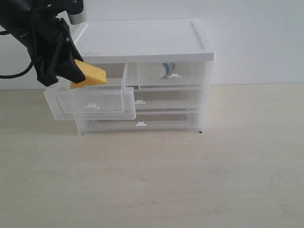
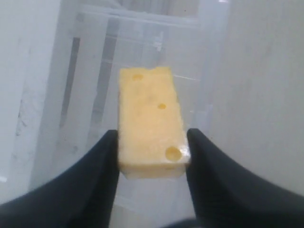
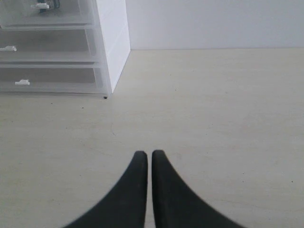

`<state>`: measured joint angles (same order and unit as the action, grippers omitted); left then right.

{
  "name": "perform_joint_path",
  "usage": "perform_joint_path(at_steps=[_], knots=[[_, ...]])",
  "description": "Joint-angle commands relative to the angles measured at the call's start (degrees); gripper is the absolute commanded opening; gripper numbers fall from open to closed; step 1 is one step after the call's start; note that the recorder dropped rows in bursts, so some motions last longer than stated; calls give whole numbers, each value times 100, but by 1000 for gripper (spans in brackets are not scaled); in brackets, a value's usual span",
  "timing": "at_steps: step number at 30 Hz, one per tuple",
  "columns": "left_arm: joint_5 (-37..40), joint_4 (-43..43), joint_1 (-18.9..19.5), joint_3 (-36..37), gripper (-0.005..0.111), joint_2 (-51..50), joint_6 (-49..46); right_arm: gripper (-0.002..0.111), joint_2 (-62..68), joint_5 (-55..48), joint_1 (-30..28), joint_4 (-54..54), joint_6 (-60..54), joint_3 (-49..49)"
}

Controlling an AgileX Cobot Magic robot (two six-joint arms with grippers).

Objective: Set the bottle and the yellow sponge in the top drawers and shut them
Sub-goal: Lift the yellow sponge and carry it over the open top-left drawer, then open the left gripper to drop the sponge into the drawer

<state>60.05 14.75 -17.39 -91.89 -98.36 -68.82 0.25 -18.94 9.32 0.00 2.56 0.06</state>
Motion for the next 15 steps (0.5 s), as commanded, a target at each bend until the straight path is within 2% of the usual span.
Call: perform_joint_path(at_steps=[1,12,15], knots=[[-154,97,83,-78,4,-134,-166,1,-25,47,-15,-32,3,-6],[-709,350,83,-78,4,-498,-166,1,-25,47,-15,-32,3,-6],[-912,486,83,-78,11,-498,-166,1,-25,47,-15,-32,3,-6]])
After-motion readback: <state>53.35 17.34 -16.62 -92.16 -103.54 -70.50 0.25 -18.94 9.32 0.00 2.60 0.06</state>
